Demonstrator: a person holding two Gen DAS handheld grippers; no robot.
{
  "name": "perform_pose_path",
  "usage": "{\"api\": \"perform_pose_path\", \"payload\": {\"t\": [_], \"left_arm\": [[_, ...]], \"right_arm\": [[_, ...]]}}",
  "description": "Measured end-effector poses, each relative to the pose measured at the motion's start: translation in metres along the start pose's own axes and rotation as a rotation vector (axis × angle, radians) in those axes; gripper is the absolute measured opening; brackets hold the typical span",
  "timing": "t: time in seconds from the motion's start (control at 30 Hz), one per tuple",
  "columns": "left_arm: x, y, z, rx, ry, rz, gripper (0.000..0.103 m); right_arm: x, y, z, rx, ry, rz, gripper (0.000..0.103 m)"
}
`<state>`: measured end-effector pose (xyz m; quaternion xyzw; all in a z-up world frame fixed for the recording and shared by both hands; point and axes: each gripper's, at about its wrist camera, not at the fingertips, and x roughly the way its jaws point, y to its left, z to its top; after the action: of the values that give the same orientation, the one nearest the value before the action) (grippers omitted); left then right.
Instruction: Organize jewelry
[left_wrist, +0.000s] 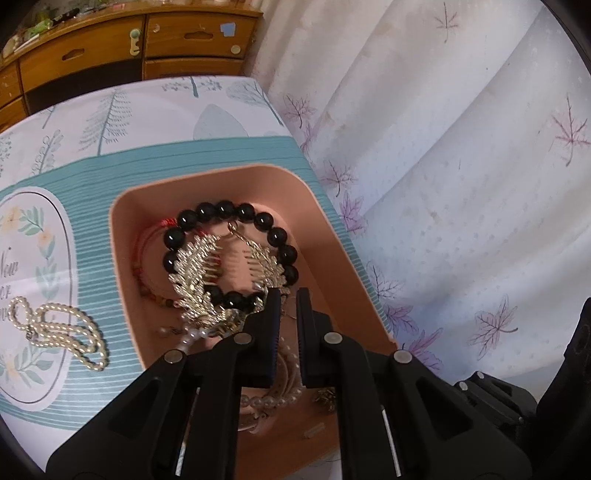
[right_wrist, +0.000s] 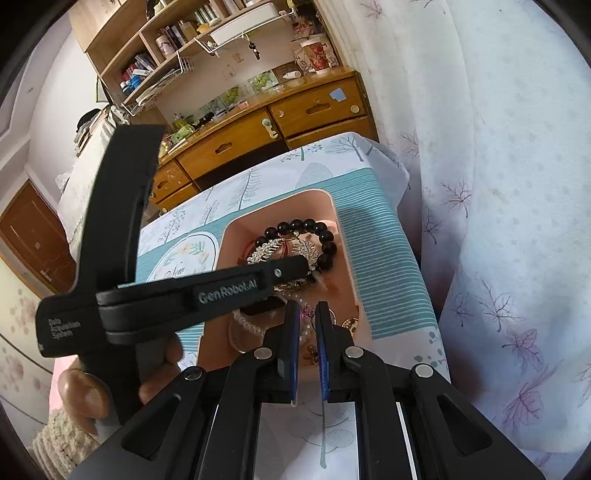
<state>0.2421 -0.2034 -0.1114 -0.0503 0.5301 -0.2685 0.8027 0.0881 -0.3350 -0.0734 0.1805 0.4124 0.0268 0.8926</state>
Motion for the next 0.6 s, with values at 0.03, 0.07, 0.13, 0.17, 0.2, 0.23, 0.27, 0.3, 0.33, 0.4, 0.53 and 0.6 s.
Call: {"api": "perform_pose_path", "payload": {"t": [0.03, 0.07, 0.13, 0.17, 0.2, 0.23, 0.27, 0.3, 0.33, 0.4, 0.53, 0.6], "left_arm": [[0.002, 0.000, -0.001, -0.003, 0.006, -0.003, 0.006], [0.002, 0.000, 0.000, -0.004, 0.007, -0.002, 0.006], [0.001, -0.001, -0.001, -0.002, 0.007, 0.004, 0.006], [-0.001, -0.001, -0.002, -0.002, 0.007, 0.003, 0.006], [-0.002, -0.001, -0.002, -0.004, 0.007, 0.000, 0.007], [-0.004, 0.000, -0.003, -0.010, 0.006, -0.002, 0.007], [-0.006, 0.000, -0.003, -0.013, 0.005, -0.003, 0.008], [-0.009, 0.001, -0.005, -0.018, 0.001, -0.004, 0.008], [-0.012, 0.001, -0.006, -0.022, -0.002, -0.004, 0.008], [-0.018, 0.001, -0.009, -0.026, -0.007, -0.007, 0.009], [-0.032, -0.001, -0.019, -0.017, -0.028, 0.010, 0.009], [-0.039, -0.002, -0.025, -0.005, -0.036, 0.009, 0.009]], "right_arm": [[0.001, -0.001, 0.000, 0.005, -0.001, 0.000, 0.009], [0.000, -0.001, 0.002, 0.010, -0.002, 0.000, 0.009], [-0.001, -0.002, 0.001, 0.015, -0.006, 0.004, 0.009], [-0.001, -0.002, 0.002, 0.016, -0.007, 0.006, 0.009], [-0.003, -0.001, 0.002, 0.017, -0.009, 0.010, 0.009], [-0.002, -0.001, 0.001, 0.019, -0.011, 0.014, 0.009], [-0.003, 0.000, 0.002, 0.022, -0.013, 0.014, 0.009], [-0.004, -0.001, 0.002, 0.027, -0.017, 0.018, 0.009], [-0.006, -0.001, 0.002, 0.032, -0.021, 0.023, 0.009], [-0.007, -0.001, 0.003, 0.038, -0.026, 0.023, 0.009], [-0.009, 0.004, 0.003, 0.026, -0.030, 0.019, 0.009], [-0.010, 0.007, 0.002, 0.021, -0.031, 0.019, 0.009]]}}
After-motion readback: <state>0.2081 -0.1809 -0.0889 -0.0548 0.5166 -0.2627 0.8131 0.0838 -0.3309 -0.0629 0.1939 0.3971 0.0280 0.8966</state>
